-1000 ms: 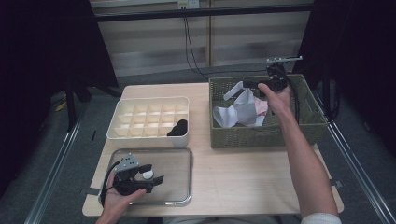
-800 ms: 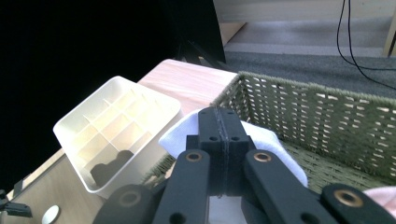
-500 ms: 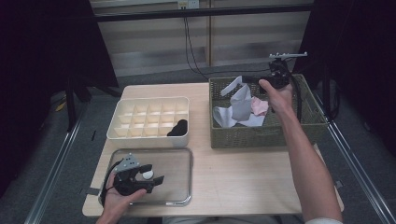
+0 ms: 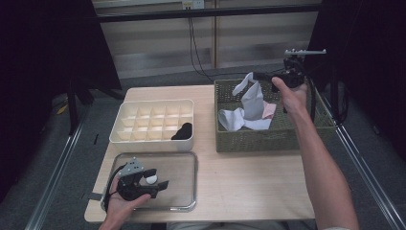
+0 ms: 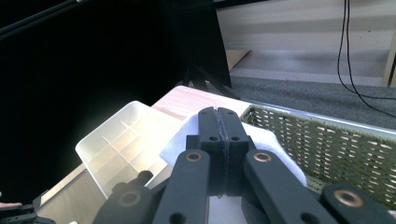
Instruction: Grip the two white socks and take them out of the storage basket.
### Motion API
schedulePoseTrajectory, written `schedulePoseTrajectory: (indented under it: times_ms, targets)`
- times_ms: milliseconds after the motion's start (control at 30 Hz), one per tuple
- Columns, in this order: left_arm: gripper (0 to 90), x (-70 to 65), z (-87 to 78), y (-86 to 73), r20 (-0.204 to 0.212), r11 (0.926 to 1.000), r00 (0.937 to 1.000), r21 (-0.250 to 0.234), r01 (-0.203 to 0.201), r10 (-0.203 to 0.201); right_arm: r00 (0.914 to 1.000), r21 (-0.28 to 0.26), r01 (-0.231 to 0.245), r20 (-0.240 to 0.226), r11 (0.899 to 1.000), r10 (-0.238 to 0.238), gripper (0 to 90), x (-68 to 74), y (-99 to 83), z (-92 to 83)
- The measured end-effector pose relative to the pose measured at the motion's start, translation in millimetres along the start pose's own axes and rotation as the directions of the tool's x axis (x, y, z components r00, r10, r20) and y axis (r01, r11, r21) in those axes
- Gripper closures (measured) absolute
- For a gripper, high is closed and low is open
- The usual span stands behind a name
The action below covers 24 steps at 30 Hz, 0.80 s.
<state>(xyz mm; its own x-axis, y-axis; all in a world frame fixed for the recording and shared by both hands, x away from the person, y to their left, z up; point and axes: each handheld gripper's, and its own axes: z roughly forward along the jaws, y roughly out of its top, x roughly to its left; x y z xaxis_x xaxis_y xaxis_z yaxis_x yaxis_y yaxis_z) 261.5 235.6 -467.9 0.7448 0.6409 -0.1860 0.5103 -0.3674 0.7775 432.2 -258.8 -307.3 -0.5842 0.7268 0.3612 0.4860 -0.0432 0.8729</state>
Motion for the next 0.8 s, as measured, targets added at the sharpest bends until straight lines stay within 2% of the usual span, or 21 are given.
schedulePoseTrajectory:
  times_ms: [433,633,800]
  targets:
    - [29.1,0.0,-0.3,0.0,0.0,1.0,1.0,0.001,-0.004,0.004,0.9995,-0.027,0.021,-0.025,0.999,-0.022,89.4,17.6,9.1,-8.9]
    - [29.1,-0.6,0.3,0.1,0.001,1.0,1.0,0.0,-0.002,0.002,0.9989,-0.049,0.027,-0.036,0.998,-0.029,89.4,24.4,12.3,-19.9]
    - [29.2,-0.9,1.0,0.2,0.002,1.0,1.0,0.004,-0.005,0.005,0.9987,-0.067,0.042,-0.026,0.997,-0.044,89.5,30.8,16.4,-31.6]
